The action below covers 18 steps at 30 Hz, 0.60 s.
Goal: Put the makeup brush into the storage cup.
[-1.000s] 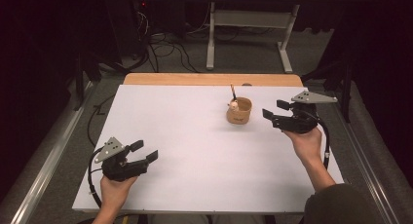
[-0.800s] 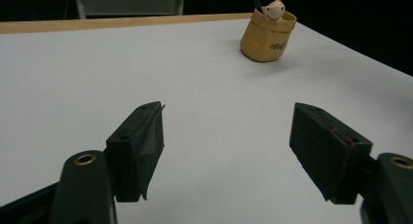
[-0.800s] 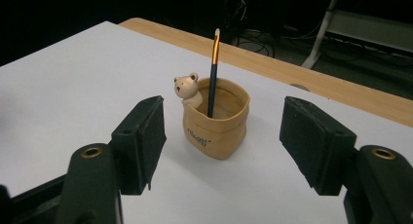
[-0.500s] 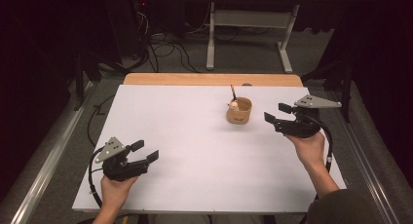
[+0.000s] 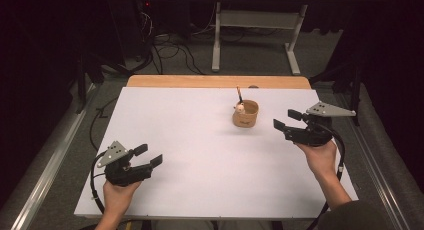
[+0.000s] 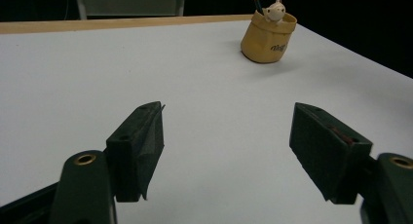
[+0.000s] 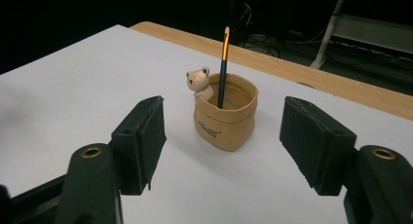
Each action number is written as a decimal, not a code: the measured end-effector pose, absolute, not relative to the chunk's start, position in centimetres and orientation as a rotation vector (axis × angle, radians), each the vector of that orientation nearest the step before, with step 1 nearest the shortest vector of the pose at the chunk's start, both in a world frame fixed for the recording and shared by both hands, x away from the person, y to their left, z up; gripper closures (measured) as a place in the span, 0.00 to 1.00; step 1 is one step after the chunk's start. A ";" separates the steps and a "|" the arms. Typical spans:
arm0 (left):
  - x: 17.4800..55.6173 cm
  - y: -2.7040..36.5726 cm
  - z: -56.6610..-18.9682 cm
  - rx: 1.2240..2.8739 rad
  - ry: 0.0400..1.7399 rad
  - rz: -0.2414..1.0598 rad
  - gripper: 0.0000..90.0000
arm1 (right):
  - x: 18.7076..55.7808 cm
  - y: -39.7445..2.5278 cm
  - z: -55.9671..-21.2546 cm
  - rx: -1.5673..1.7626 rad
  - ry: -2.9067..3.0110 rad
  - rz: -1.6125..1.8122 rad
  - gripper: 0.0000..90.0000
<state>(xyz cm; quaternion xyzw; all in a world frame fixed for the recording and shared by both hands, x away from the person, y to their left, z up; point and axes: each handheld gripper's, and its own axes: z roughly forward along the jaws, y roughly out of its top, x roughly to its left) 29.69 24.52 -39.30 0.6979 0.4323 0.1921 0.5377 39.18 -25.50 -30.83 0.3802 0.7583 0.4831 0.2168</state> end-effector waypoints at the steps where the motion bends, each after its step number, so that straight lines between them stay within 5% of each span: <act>1: 29.7 24.5 -39.3 1.660 1.030 0.458 0.32 | 39.1 -25.6 -30.8 1.047 2.103 1.341 0.39; 18: 29.7 24.3 -39.3 1.669 1.023 0.460 0.32 | 37.5 -25.8 -31.1 1.043 2.116 1.373 0.39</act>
